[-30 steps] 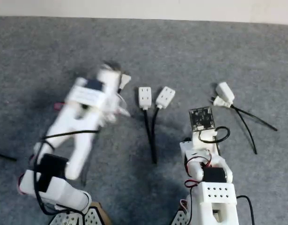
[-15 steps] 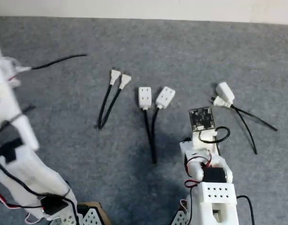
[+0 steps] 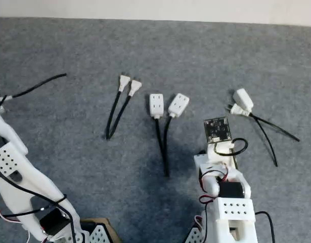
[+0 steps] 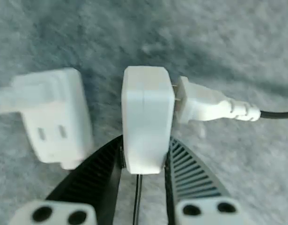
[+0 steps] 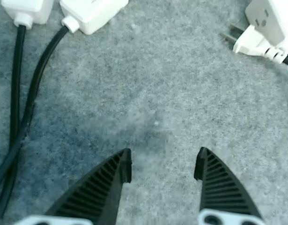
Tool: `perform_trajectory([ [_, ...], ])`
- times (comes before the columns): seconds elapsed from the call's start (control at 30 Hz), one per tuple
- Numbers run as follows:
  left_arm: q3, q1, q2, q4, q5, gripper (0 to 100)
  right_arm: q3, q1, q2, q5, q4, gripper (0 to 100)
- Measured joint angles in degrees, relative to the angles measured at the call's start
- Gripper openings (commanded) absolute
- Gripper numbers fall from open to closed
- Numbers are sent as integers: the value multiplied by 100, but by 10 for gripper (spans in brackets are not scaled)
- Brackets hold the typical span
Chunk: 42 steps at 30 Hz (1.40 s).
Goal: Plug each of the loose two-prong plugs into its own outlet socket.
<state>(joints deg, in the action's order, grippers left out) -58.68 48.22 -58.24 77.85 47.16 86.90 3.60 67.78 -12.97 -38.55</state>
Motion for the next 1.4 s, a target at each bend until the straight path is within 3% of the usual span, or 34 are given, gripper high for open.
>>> perform_trajectory([
  [0.07, -202, 79, -70, 9, -62, 304, 0, 0, -9, 0, 0, 217],
  [0.13, -369, 105, -79, 158, -105, 331, 0, 0, -9, 0, 0, 217],
  [0.43, -1960, -141, -79, 1969, -141, 287, 0, 0, -9, 0, 0, 217],
  [0.53, -2409, -510, -79, 2259, -571, 288, 0, 0, -9, 0, 0, 217],
  [0.77, -2567, -1908, -79, 2374, -1521, 288, 0, 0, -9, 0, 0, 217],
  [1.23, -2189, -5758, -88, 2374, -2514, 288, 0, 0, -9, 0, 0, 217],
  [1.4, -2136, -6391, -88, 2321, -2743, 288, 0, 0, -9, 0, 0, 217],
])
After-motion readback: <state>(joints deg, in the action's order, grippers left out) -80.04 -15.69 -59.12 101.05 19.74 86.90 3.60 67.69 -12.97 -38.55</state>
